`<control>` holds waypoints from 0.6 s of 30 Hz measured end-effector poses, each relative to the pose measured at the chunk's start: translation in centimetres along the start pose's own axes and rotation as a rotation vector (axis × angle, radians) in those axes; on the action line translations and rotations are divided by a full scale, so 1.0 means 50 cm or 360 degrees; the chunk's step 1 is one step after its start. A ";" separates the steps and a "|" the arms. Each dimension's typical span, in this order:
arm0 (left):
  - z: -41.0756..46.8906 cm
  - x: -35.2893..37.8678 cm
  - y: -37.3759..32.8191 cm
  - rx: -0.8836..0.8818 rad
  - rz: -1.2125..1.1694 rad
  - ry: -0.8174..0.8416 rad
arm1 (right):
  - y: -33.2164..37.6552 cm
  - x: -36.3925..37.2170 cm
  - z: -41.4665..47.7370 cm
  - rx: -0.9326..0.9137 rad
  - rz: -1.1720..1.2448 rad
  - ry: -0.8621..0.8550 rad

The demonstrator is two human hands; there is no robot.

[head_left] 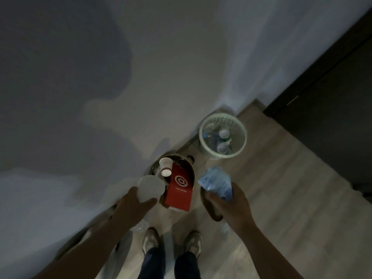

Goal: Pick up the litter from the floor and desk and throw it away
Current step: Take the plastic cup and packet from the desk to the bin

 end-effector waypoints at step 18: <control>0.521 0.337 0.079 -0.0054 -0.0315 0.0102 | -0.514 0.460 0.371 0.0509 -0.0269 0.0178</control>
Point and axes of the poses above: each hand's wrist, its own z-axis towards the middle knuckle, its own x-axis out of the palm, y = z × x, the point moved 4 cm from there along z, towards the middle knuckle, and after that the axes turned 13 degrees about -x, right-handed, at the moved point
